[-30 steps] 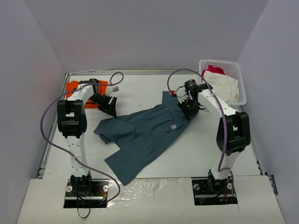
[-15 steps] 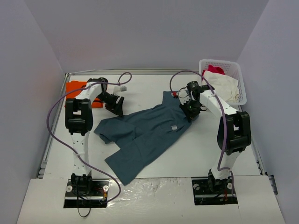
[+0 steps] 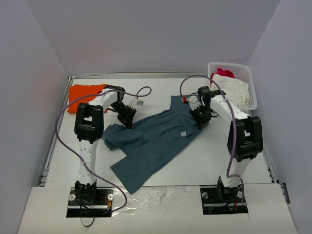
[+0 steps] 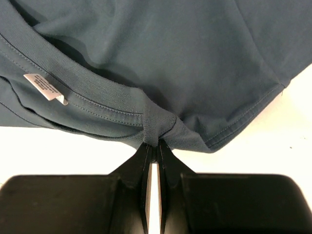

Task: Fold and stack the t-shirts
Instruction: Flatten out the tshirt

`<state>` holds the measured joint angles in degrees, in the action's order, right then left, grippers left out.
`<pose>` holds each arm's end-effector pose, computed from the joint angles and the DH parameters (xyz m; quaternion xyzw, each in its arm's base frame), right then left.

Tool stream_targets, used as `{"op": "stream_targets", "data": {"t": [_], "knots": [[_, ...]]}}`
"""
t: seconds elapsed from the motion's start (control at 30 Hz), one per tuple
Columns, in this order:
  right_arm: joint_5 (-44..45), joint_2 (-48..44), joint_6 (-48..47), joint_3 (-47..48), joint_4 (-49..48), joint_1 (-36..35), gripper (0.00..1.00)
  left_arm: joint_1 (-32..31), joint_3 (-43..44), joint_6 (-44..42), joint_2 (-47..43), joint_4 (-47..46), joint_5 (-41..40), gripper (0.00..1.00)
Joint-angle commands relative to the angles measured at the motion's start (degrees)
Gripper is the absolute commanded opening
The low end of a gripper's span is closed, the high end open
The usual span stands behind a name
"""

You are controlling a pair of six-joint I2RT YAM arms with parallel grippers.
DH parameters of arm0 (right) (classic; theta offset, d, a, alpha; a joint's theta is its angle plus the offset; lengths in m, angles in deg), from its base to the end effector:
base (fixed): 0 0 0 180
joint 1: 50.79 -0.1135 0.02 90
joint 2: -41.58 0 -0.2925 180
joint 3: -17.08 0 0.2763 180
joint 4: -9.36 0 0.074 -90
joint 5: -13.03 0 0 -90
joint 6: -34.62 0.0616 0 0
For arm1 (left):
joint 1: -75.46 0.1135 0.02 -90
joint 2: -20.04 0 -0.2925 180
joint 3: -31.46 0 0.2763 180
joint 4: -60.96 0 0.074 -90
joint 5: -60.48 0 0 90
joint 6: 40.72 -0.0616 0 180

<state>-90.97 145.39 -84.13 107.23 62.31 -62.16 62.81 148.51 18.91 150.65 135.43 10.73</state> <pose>0.4004 0.0957 0.2095 -0.3566 0.9045 0.0876 0.2169 0.4627 -0.1446 0.1498 0.3497 0.8713 -0.3374 0.0689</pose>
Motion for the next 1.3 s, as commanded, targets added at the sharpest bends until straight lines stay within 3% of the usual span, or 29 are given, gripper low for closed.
{"op": "stream_targets", "data": {"t": [0.0, 0.3, 0.7, 1.0, 1.27], "knots": [[-0.15, -0.63, -0.78, -0.52, 1.26, 0.74, 0.0, -0.01, -1.59, -2.06, 0.35, 1.61, -5.09, 0.02], [0.73, -1.5, -0.43, 4.83, 1.52, 3.64, 0.0, 2.36, 1.57, 1.19, -5.53, 1.52, -5.88, 0.02], [-1.11, -3.35, 1.16, 23.63, 4.24, 6.81, 0.0, 7.98, 16.34, 2.25, -21.26, 14.0, -7.72, 0.02], [-4.81, -9.05, 0.02, 21.01, 5.04, 6.81, 0.0, 8.16, 9.32, 1.54, -36.19, 15.06, -11.24, 0.02], [-5.6, -15.47, -1.74, 16.89, 7.05, 6.89, 0.0, 8.25, 2.55, 1.89, -43.06, 13.74, -12.48, 0.02]]}}
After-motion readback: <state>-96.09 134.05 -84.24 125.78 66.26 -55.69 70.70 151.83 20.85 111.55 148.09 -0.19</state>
